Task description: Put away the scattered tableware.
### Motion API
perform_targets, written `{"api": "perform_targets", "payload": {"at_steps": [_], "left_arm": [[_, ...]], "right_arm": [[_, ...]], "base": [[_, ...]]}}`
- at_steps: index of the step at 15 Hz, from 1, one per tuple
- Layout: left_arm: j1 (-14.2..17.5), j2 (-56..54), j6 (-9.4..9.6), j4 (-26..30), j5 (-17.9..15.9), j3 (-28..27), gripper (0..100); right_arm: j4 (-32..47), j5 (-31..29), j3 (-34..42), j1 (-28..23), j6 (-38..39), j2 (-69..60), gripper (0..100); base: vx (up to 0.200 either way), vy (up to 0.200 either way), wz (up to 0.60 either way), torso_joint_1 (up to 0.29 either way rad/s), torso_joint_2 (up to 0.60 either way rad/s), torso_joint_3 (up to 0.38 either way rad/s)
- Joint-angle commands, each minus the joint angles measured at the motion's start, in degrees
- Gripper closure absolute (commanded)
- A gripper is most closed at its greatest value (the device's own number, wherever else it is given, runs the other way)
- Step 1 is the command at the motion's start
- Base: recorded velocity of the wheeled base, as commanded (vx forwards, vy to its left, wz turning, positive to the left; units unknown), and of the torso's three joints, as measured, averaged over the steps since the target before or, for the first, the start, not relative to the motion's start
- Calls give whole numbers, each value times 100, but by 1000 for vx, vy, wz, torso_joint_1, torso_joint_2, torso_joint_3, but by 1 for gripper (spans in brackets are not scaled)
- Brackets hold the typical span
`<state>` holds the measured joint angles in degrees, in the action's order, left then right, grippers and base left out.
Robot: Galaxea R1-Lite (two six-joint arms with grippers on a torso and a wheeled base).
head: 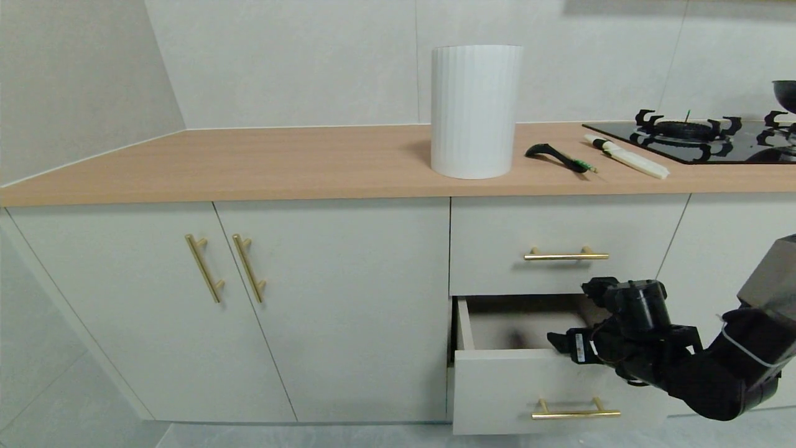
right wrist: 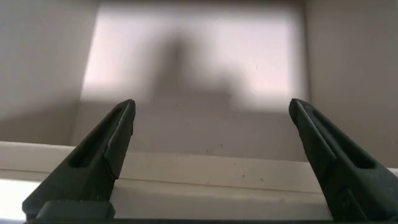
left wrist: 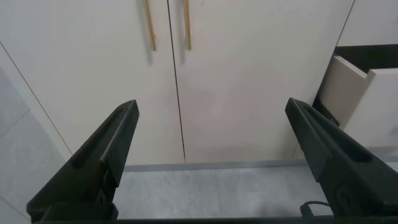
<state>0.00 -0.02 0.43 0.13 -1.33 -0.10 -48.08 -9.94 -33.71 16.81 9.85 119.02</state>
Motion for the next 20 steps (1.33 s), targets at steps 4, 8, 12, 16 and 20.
{"api": "perform_targets", "payload": {"at_steps": [4,8,12,16,20], "left_arm": [[0,2,1,-5,1,1,0],[0,2,1,-5,1,1,0],[0,2,1,4,1,1,0],[0,2,1,4,1,1,0],[0,2,1,4,1,1,0]], "right_arm": [[1125,343,-13,68,-106,-863,0],[2004,537,-4,244,-370,-1223,0],[2672,545,-4,349,-651,-1451,0],[3665,545,-66,648,-827,-1803,0],[4623,545,-66,973,-1126,-2163,0]], "base": [[0,0,0,0,0,0],[0,0,0,0,0,0],[0,0,0,0,0,0],[0,0,0,0,0,0],[0,0,0,0,0,0]]}}
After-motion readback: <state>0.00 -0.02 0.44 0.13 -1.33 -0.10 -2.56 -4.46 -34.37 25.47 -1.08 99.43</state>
